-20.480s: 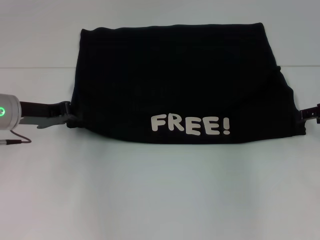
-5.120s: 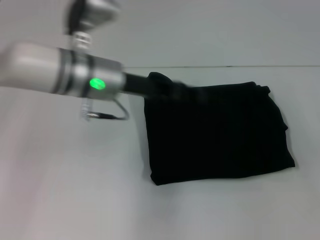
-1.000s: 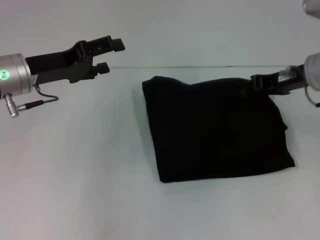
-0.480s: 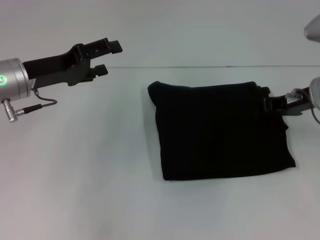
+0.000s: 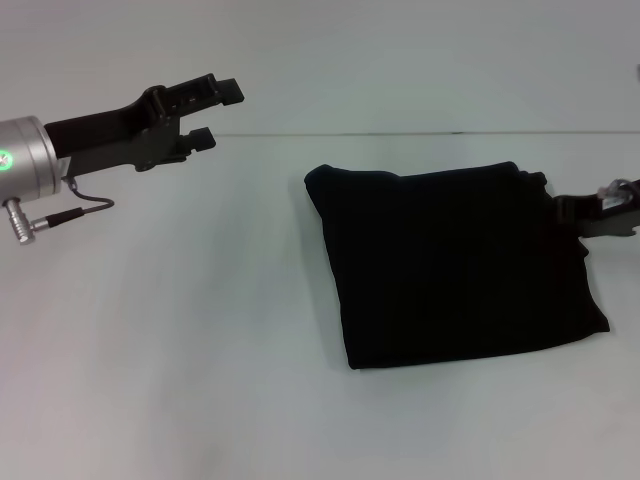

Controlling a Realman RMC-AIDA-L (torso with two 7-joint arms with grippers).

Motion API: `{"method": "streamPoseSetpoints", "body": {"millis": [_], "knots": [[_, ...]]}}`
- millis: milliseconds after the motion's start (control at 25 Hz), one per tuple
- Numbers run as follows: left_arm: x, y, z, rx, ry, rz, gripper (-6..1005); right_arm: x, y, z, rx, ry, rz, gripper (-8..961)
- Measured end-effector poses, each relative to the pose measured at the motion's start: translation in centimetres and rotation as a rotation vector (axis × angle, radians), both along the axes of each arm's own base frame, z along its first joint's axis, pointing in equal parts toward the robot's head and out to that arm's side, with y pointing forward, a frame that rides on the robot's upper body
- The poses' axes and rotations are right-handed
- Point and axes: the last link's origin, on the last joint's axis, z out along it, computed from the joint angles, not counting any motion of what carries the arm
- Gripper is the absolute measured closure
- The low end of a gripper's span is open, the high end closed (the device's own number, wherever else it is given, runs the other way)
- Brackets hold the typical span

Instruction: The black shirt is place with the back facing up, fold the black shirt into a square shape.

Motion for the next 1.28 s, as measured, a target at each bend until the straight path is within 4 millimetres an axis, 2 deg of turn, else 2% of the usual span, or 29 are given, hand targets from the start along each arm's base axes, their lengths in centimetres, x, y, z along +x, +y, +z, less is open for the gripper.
{"method": "streamPoseSetpoints", "body": {"millis": [80, 280, 320, 440, 640, 720, 840, 1040, 1280], "knots": [[0.0, 0.0, 0.1, 0.003, -0.005, 0.002, 52, 0.3, 0.4, 1.1, 0.038, 0.004, -0.014, 791], [0.0, -0.1, 0.1, 0.004, -0.014, 0.000, 51, 1.1, 1.6, 4.3, 0.164, 0.030, -0.033, 580], [0.0, -0.1, 0.1, 0.004, -0.014, -0.001, 51, 1.0, 1.7, 4.6, 0.177, 0.042, -0.032, 568], [0.1, -0.1, 0.1, 0.003, -0.015, -0.003, 51, 0.2, 1.6, 4.3, 0.151, 0.097, 0.003, 533], [-0.1, 0.0, 0.3, 0.012, -0.019, 0.004, 52, -1.9, -0.5, 0.8, -0.026, 0.231, 0.076, 483], [-0.1, 0.0, 0.3, 0.017, -0.020, 0.007, 52, -2.0, -1.4, 0.0, -0.082, 0.257, 0.064, 479], [-0.1, 0.1, 0.5, 0.022, -0.017, 0.007, 52, -1.1, -2.3, -0.4, -0.127, 0.236, 0.005, 474], [-0.2, 0.1, 0.7, 0.032, -0.015, 0.007, 51, 1.0, -3.6, 0.5, -0.170, 0.165, -0.086, 464], [-0.1, 0.2, 0.8, 0.028, -0.011, 0.001, 52, 2.4, -4.7, 4.4, -0.131, 0.130, -0.122, 453]]}}
